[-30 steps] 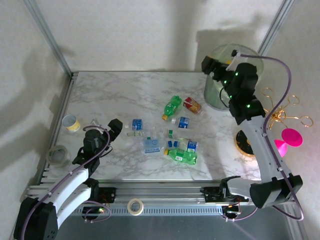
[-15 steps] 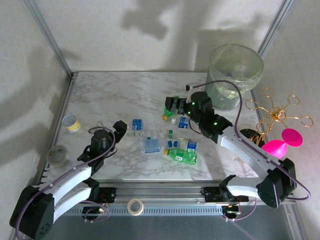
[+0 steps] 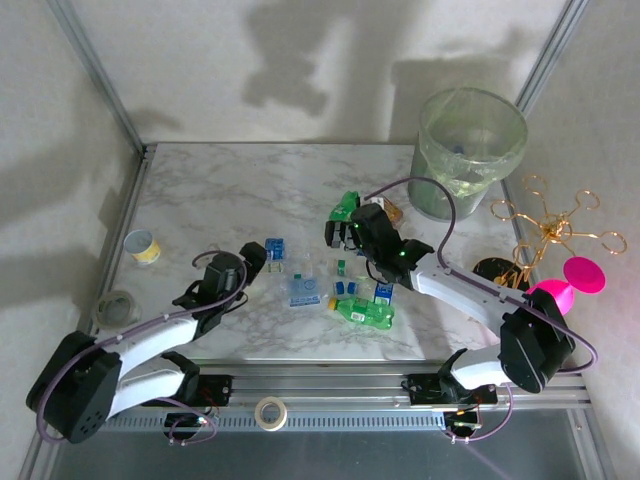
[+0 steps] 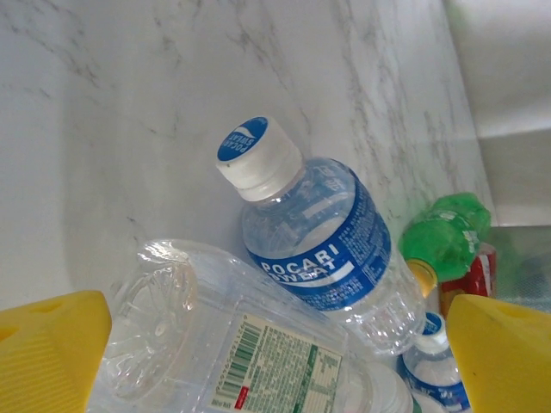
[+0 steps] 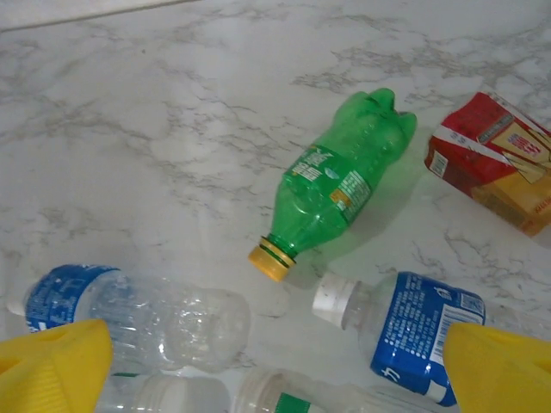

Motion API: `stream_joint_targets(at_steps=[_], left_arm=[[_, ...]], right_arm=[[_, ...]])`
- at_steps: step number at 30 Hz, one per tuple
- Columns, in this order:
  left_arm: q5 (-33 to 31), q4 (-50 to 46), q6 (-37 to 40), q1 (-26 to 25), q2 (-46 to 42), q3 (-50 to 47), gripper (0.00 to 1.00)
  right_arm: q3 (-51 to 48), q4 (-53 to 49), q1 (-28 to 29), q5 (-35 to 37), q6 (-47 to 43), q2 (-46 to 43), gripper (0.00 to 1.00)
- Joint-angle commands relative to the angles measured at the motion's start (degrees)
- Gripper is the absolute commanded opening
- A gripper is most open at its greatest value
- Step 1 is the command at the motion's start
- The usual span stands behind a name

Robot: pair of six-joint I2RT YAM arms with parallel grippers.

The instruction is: Put the plastic bottles in the bin

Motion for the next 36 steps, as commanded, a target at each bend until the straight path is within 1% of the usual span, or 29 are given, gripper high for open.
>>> stream_joint_targets(at_steps=[1, 3, 7, 11, 14, 17, 21, 24, 30, 36], left_arm=[[-4.44, -3.64, -4.83, -1.45, 2.85, 3.62, 0.99], [-5.45, -5.32, -6.92, -2.29, 4.27, 4.57, 1.00], [-6.57, -9.49, -13.56, -4.52, 6.02, 5.76, 1.00], [-6.78, -14.76, -19.58, -6.00, 6.51, 6.74, 1.00], [-5.99, -18.98, -22.25, -6.62, 7.11, 8.32, 1.00], [-3.71, -22.92, -24.45, -6.88, 8.41, 10.72, 0.99], [-0.35, -25.93, -28.67, -7.09, 10.55, 13.22, 1.00], [3.85, -27.74, -32.31, -7.15, 12.53, 14.46, 1.00], [7.04, -28.01, -35.08, -7.20, 16.18, 17.01, 1.00], [6.68, -28.20, -34.90, -6.98, 18.61, 19.44, 1.00]], right_arm=[[-1.93, 1.44, 0.10, 1.96, 0.72, 0.22, 0.99], [-2.75, 1.81, 0.10, 2.29, 0.99, -0.11, 0.99], [-4.78, 2.84, 0.07, 2.43, 1.28, -1.52, 0.99], [-6.07, 2.70, 0.11, 3.40, 1.68, -2.40, 0.99], [-6.73, 2.74, 0.11, 3.91, 1.86, -2.94, 0.99], [-7.34, 2.57, 0.06, 4.61, 2.08, -3.41, 0.99], [-8.04, 2.54, 0.06, 5.12, 2.55, -4.07, 0.99], [-8.53, 2.35, 0.10, 5.33, 2.95, -4.81, 0.99], [-10.06, 2.52, 0.09, 5.43, 3.70, -6.34, 0.99], [-11.85, 3.32, 0.09, 4.62, 4.14, -8.04, 0.99]])
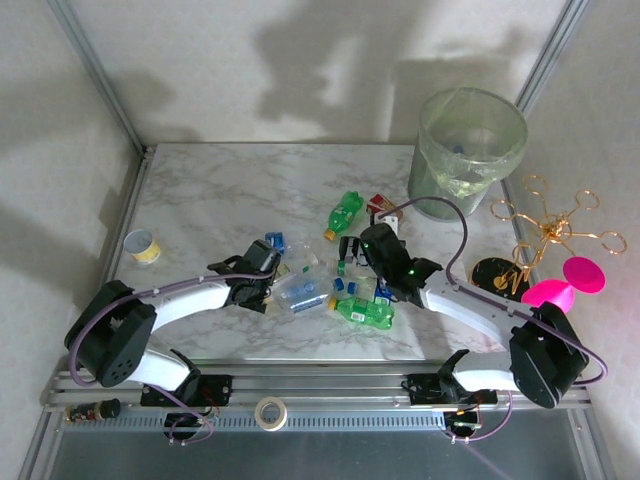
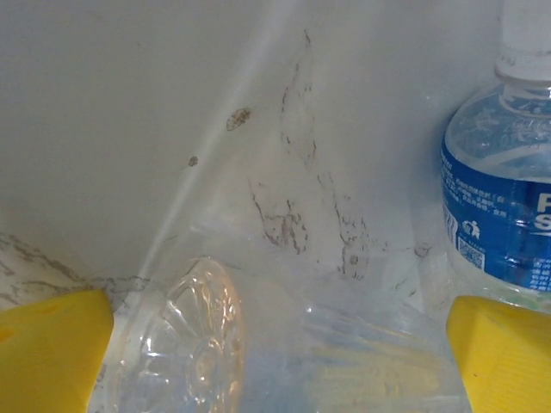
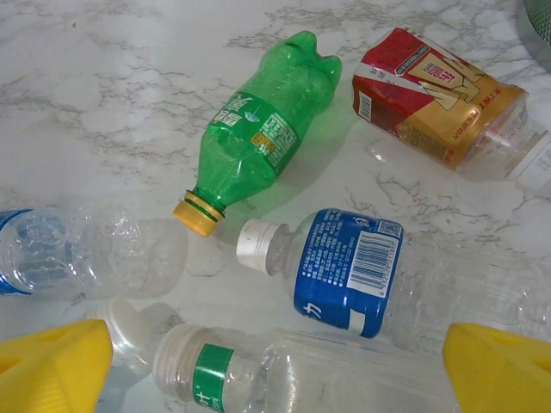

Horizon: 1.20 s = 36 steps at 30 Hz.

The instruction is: Put the plastic bottles in the bin

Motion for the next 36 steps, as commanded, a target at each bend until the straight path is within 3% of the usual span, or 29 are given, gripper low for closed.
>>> stream_joint_targets(at_steps=[1, 8, 16, 22, 27, 30, 36], left_arm=[[2.98, -0.88, -2.86, -0.42, 2.49, 1.90, 1.00], [-1.37, -0.64, 6.42, 3.01, 2.34, 2.52, 1.00], [-8.16, -2.34, 20.14, 5.75, -1.01, 3.12, 1.00], [-12.53, -0.50, 29.46, 7.73, -7.82, 1.71, 1.00], [-10.67, 7.33, 39.16, 8.11, -13.14, 1.80, 1.00], [-8.23, 13.31, 44.53, 8.02, -15.63, 1.49, 1.00], [-6.98, 19.76, 49.29, 8.02, -16.37, 1.60, 1.00]], right_arm=[[-2.11, 2.13, 0.05, -0.10, 0.89, -2.24, 0.99], [-5.51, 10.61, 0.41, -10.40, -0.58, -1.41, 0.99], [-0.21, -4.86, 0.97, -1.67, 2.88, 3.69, 0.99], [-2.92, -11.68, 1.49, 0.61, 4.40, 0.61, 0.99], [-4.32, -14.10, 2.33, -5.06, 3.05, -3.29, 0.98], [-3.97, -16.29, 5.76, -7.95, 2.23, -5.69, 0.96], [0.14, -24.99, 14.55, -6.46, 5.32, -3.50, 0.94]])
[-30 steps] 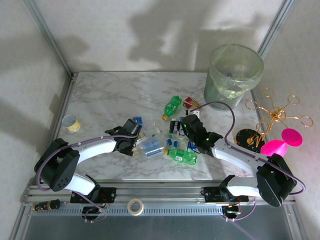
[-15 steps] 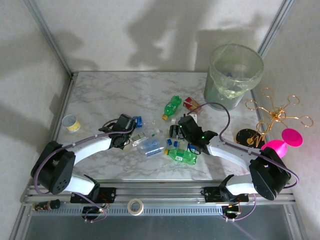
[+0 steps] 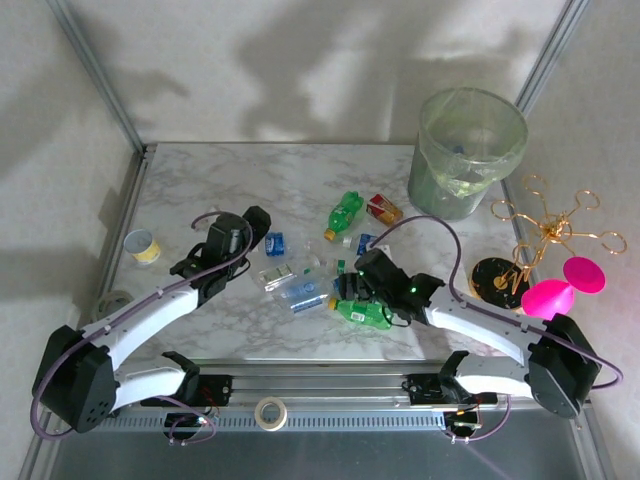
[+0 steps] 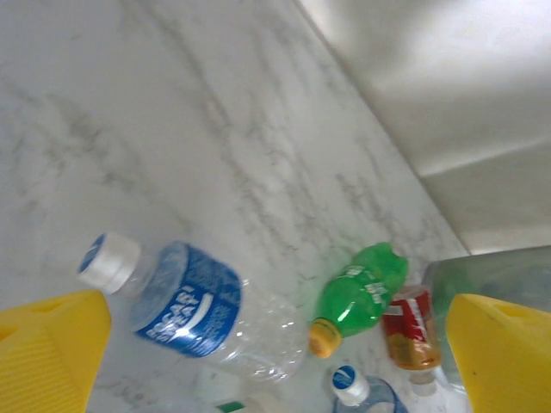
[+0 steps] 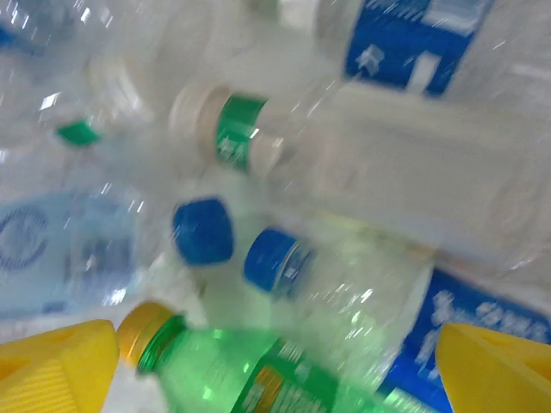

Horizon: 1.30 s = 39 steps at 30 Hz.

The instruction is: Put the plastic bottles in the bin

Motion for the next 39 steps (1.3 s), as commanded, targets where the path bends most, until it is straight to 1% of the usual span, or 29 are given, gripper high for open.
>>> stream_joint_targets(at_steps=[1, 4, 6, 11, 16, 18, 22, 24, 26, 29, 32, 35, 39], left_arm=[[1.73, 5.46, 5.80, 0.22, -0.01, -0.26, 1.00], [3.97, 7.04, 6.58, 0.22, 1.50, 0.19, 1.00], [5.63, 7.65, 6.89, 0.22, 2.45, 0.41, 1.00], [8.14, 8.75, 6.42, 0.22, 2.89, -0.40, 1.00], [7.06, 8.72, 6.06, 0.30, 0.71, -2.51, 1.00], [6.42, 8.64, 5.89, 0.39, -0.09, -3.22, 1.00], [6.04, 8.46, 5.57, 0.48, -0.95, -3.73, 1.00], [5.83, 8.45, 5.55, 0.48, -1.20, -3.77, 1.00], [5.56, 8.37, 5.70, 0.52, -1.59, -3.88, 1.00], [5.13, 8.37, 5.88, 0.65, -2.27, -4.37, 1.00], [4.40, 8.44, 6.05, 0.96, -3.23, -5.46, 1.00], [3.63, 8.84, 5.76, 1.59, -4.15, -7.23, 1.00], [3.61, 10.41, 4.85, 2.52, -5.58, -9.66, 1.00]], right_arm=[[2.93, -7.40, 3.65, -0.15, 2.40, 2.51, 0.94], [4.38, -10.64, 6.83, 1.21, 3.05, 6.65, 0.94], [5.51, -12.82, 8.73, 3.84, 3.08, 9.88, 0.95], [8.52, -16.87, 10.65, 9.20, 2.04, 17.63, 0.97], [9.44, -17.75, 12.46, 9.29, 0.81, 22.43, 0.97], [9.07, -17.08, 12.82, 8.79, 0.61, 23.15, 0.95], [8.18, -14.24, 12.95, 7.04, -0.84, 23.49, 0.85], [8.07, -13.36, 13.03, 6.50, -1.46, 23.41, 0.78], [7.90, -12.72, 13.07, 6.21, -2.03, 23.06, 0.67], [7.73, -12.11, 13.07, 5.98, -2.37, 21.91, 0.56], [7.07, -10.39, 13.06, 5.48, -2.72, 19.05, 0.49], [6.93, -8.21, 12.97, 4.64, -3.76, 15.26, 0.45], [8.16, -6.04, 11.60, 2.89, -6.30, 10.27, 0.43]])
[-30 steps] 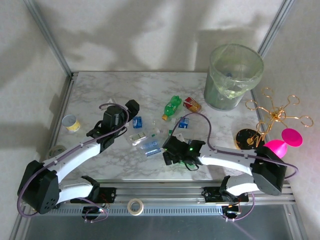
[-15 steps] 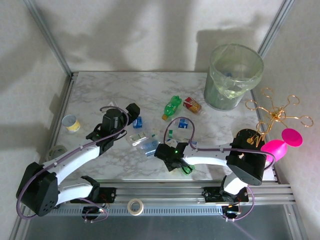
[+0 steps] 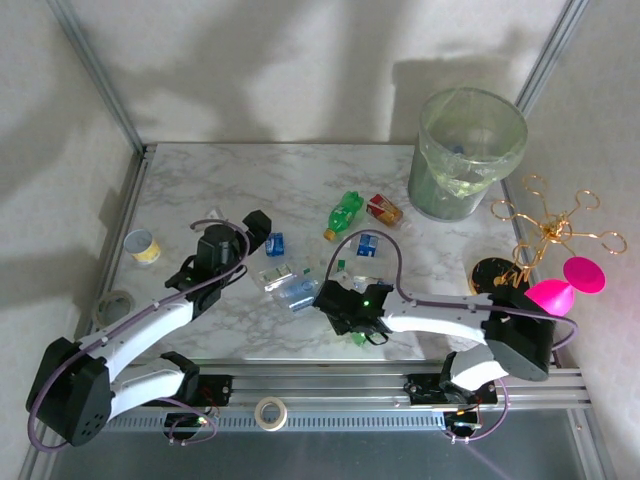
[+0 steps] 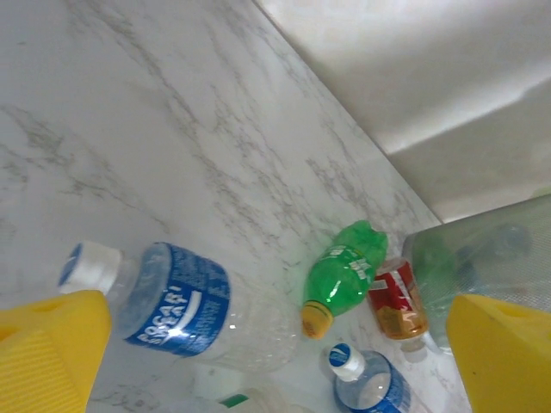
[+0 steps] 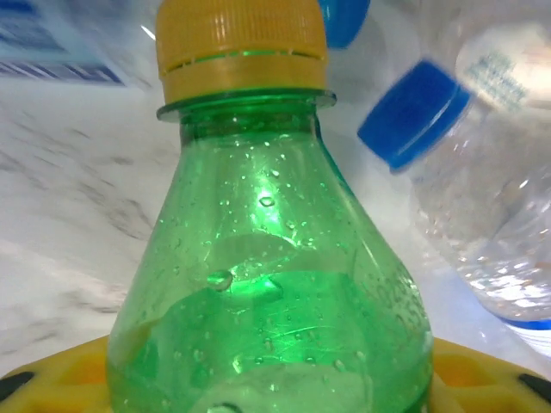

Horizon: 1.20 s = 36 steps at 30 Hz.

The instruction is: Put the plastic bottles in the bin

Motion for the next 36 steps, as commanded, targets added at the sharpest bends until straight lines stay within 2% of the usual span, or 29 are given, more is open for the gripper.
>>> stream_joint_targets(at_steps=[1, 6, 12, 16, 22, 30, 36], left_arm=[[-1.45, 2.19, -0.50, 1.07, -1.85, -2.26, 1.00], [-0.55, 3.12, -0.52, 2.62, -3.31, -4.86, 1.00], [1.87, 3.91, 1.03, 5.36, -4.09, -6.93, 1.00], [2.73, 3.07, 3.25, 6.07, -4.19, -6.33, 1.00], [0.64, 4.18, 3.82, 6.15, -5.94, -8.93, 1.00], [4.72, 5.50, 4.11, 6.33, -10.08, -12.48, 1.00], [5.70, 5.23, 4.77, 6.34, -13.62, -15.08, 1.00]], right_arm=[[1.31, 3.19, -1.63, -2.09, -3.19, -4.75, 0.43], [4.47, 7.85, -9.11, -8.12, -8.09, -10.83, 0.42], [16.31, 9.04, -21.58, -9.59, -11.42, -12.03, 0.43], [25.16, 11.21, -30.41, -9.91, -12.39, -10.29, 0.41], [35.68, 17.38, -39.89, -5.26, -13.43, -6.92, 0.39], [39.45, 29.13, -54.08, -3.73, -9.75, -2.19, 0.40], [41.28, 31.91, -61.26, -4.13, -5.89, 3.60, 0.39]])
